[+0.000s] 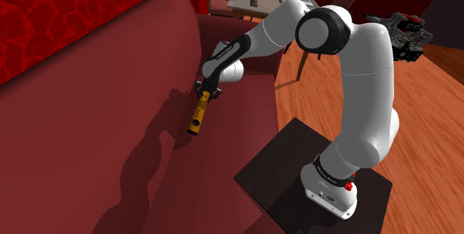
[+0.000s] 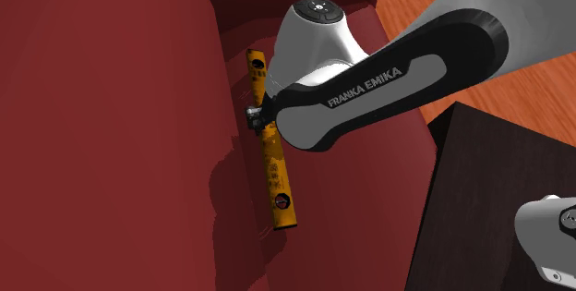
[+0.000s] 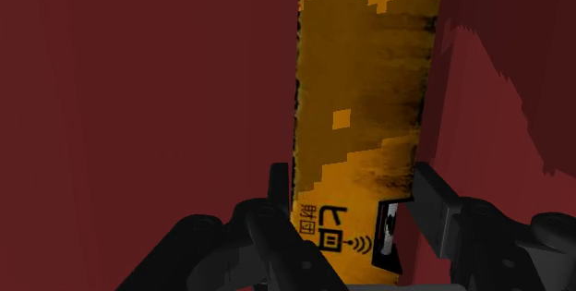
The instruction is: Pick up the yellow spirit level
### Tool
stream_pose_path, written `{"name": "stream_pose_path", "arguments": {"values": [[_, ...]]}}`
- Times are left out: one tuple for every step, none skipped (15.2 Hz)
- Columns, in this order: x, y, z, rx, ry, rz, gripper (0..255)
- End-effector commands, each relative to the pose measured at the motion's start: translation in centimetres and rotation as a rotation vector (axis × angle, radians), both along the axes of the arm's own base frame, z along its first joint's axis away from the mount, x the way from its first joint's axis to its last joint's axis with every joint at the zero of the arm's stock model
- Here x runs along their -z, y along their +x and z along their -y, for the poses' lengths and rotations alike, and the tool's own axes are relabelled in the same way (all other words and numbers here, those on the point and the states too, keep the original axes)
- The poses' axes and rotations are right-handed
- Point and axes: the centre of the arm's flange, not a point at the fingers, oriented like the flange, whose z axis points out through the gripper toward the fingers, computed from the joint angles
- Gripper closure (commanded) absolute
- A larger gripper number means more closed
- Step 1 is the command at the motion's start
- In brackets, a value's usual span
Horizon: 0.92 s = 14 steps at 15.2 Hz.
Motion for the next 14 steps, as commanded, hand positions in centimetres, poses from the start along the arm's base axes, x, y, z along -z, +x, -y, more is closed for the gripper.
{"name": "stream_pose_path", "arguments": {"values": [[0.0,-0.1,-0.1,-0.001,0.000,-0.001,255],[-0.5,-0.1,-0.1,-0.001,0.000,-0.001,255],[-1.0,-0.1,-0.1,-0.001,0.000,-0.001,255],[-1.5,-0.1,-0.1,-0.001,0.000,-0.001,255],[-2.1,-0.1,-0.1,-0.001,0.000,-0.001,255],[-2.6,-0.1,-0.1,-0.001,0.000,-0.001,255],[-3.1,-0.1,-0.1,-0.001,0.000,-0.001,255],[-3.7,-0.1,-0.1,-0.001,0.000,-0.001,255],[-4.2,-0.1,-0.1,-0.001,0.000,-0.001,255],[-4.7,-0.1,-0.1,-0.001,0.000,-0.001,255],[-5.2,-0.1,-0.1,-0.001,0.000,-0.001,255],[-5.8,-0.1,-0.1,-0.001,0.000,-0.001,255],[-6.3,-0.1,-0.1,-0.001,0.000,-0.001,255],[-6.8,-0.1,-0.1,-0.001,0.000,-0.001,255]]}}
